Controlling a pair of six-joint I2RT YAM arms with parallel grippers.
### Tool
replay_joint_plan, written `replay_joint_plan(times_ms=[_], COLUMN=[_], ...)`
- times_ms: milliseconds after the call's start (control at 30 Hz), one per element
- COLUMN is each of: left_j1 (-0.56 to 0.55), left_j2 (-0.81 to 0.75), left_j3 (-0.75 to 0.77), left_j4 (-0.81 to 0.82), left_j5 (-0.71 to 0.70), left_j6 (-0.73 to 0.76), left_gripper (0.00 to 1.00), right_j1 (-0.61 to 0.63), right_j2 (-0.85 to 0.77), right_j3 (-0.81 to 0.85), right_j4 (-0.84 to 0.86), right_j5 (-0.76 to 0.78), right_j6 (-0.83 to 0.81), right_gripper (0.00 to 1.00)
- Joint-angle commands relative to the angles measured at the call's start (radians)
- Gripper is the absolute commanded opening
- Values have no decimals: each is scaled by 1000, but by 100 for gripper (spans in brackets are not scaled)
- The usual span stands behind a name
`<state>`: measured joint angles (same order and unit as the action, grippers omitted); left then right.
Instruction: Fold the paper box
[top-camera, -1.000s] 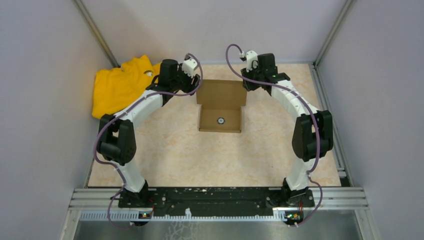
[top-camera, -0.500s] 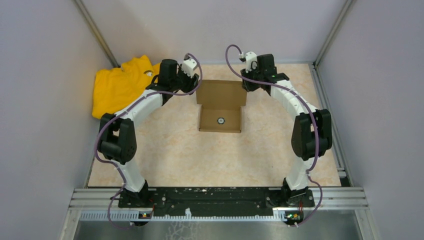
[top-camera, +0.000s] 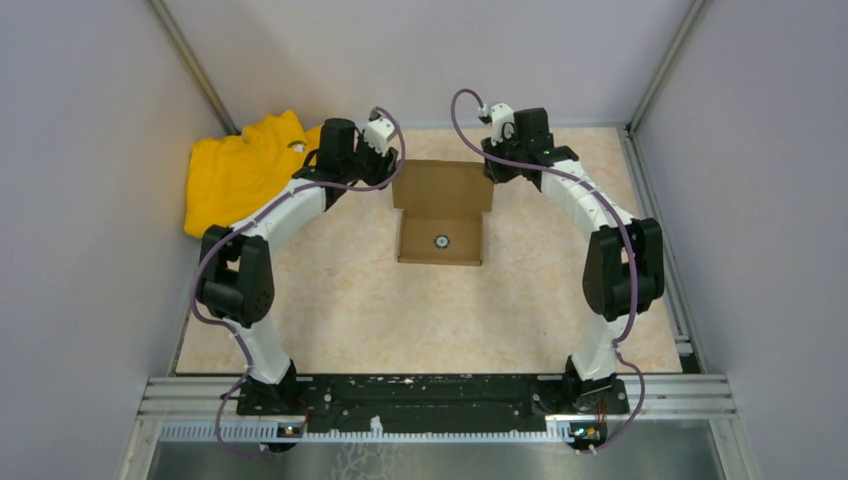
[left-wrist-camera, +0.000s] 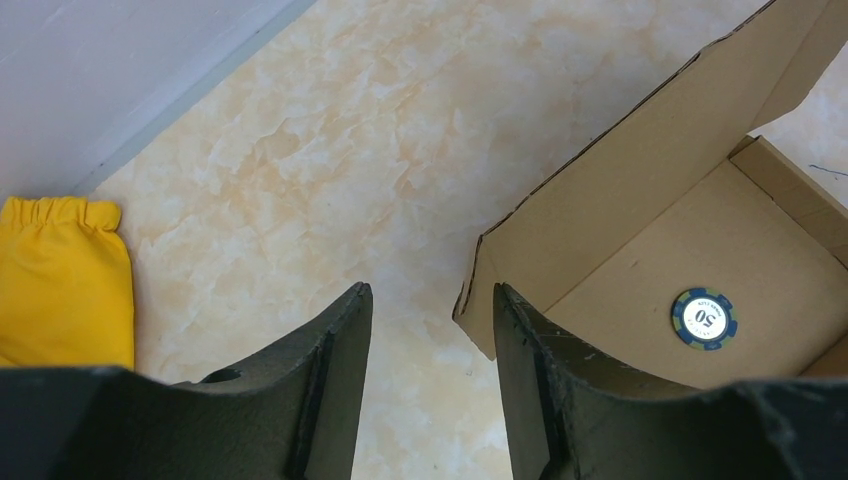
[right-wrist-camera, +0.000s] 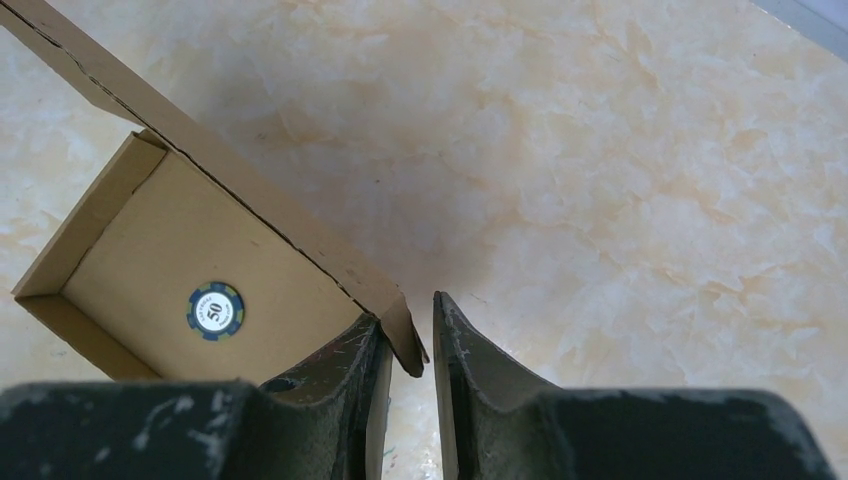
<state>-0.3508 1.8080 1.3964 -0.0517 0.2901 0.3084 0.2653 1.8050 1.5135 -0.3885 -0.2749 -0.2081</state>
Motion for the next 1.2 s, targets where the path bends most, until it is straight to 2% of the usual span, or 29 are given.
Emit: replay_joint_plan(times_ms=[0, 167, 333, 700, 900, 1167], left_j1=[12, 14, 16, 17, 16, 16], left_j2=[19, 22, 28, 31, 41, 44], left_j3=[36, 35, 40, 39, 48, 54], left_j4=[19, 25, 27, 34, 32, 26], left_j5=[34, 35, 39, 64, 83, 92], left_j6=[2, 0, -7, -17, -21, -24], left_gripper=[54, 52, 47, 45, 33, 30], right_j1=[-6, -6, -6, -6, -5, -4], right_j2=[-8, -10, -9, -7, -8, -9], right_j3=[33, 27, 25, 20, 20, 19], right_j4=[38, 42, 41, 46, 44, 46], right_j5=[-24, -24, -26, -28, -30, -30], right_j6=[6, 6, 6, 7, 7, 8], right_gripper=[21, 21, 20, 19, 16, 14])
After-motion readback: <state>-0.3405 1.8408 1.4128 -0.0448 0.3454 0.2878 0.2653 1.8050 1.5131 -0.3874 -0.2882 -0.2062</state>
